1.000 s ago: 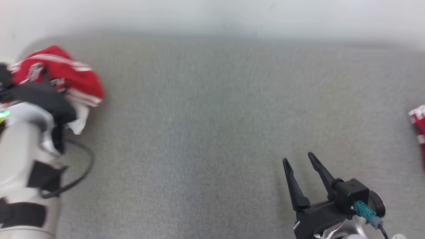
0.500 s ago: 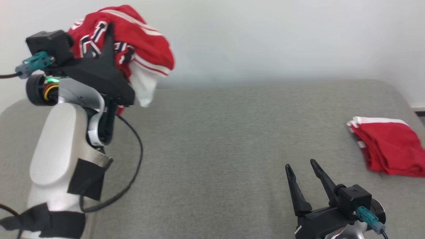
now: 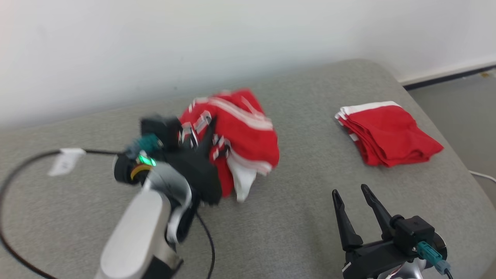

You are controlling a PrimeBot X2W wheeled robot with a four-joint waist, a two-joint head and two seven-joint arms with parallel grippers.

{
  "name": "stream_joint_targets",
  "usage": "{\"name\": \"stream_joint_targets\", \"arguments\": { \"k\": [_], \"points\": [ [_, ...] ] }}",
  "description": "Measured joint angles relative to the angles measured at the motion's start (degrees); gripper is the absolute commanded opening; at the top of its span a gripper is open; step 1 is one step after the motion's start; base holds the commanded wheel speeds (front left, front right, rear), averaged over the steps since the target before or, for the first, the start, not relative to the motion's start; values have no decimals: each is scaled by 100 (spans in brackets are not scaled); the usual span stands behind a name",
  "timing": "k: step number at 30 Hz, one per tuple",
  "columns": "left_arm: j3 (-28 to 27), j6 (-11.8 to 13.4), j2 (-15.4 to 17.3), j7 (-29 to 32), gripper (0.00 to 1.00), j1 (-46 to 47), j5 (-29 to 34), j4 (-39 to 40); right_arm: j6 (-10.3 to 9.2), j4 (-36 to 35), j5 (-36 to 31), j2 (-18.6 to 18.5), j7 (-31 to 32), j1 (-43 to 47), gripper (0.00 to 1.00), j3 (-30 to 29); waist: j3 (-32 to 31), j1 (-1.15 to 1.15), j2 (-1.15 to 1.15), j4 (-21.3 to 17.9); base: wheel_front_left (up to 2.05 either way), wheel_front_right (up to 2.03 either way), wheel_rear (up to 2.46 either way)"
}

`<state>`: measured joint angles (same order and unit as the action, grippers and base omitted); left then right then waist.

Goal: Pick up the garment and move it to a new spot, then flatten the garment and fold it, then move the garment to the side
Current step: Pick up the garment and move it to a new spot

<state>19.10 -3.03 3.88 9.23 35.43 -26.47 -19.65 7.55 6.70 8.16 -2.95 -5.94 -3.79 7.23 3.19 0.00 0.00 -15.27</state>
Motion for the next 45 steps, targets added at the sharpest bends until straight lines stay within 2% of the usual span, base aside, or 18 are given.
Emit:
{"name": "stream_joint_targets", "arguments": {
  "k": [4,5,6,13,17,21,26,34,38,45],
  "points": [
    [425,-74,15,-9,0,-367,268,-407,0,90,48,0,-52,-25,100,10,140,0,0,-234,0,0,0],
    [525,-111,10,12,38,-443,276,-513,0,115,52,0,-62,-34,100,12,177,0,0,-269,0,0,0],
    [572,-129,-3,37,100,-539,260,-615,0,133,52,1,-64,-44,100,12,211,0,0,-296,0,0,0],
    [799,-187,-36,91,100,-977,-37,-733,0,171,30,2,-55,-52,100,-56,258,0,0,-168,0,0,0],
    [845,-190,-23,41,100,-1299,-132,-357,0,171,12,7,-29,36,100,-75,191,0,1,59,0,0,0],
    [756,-107,158,-296,100,-1590,-105,235,0,168,-9,5,-14,88,100,-148,91,0,1,343,0,0,0],
    [531,-63,337,-956,100,-2117,-140,783,0,155,-9,4,-14,176,100,-305,-37,0,0,714,0,0,0],
    [22,8,593,-2191,100,-2899,-178,1016,0,115,-9,7,-66,294,100,-652,-254,0,0,1170,0,0,0],
    [-200,-13,678,-2385,100,-3212,-92,1047,0,185,-9,8,-74,387,100,-820,-346,0,0,1267,0,0,0],
    [-923,-213,620,-2427,100,-3760,43,1173,0,543,-16,4,-115,440,100,-993,-404,0,0,1267,0,0,0]
  ]
}}
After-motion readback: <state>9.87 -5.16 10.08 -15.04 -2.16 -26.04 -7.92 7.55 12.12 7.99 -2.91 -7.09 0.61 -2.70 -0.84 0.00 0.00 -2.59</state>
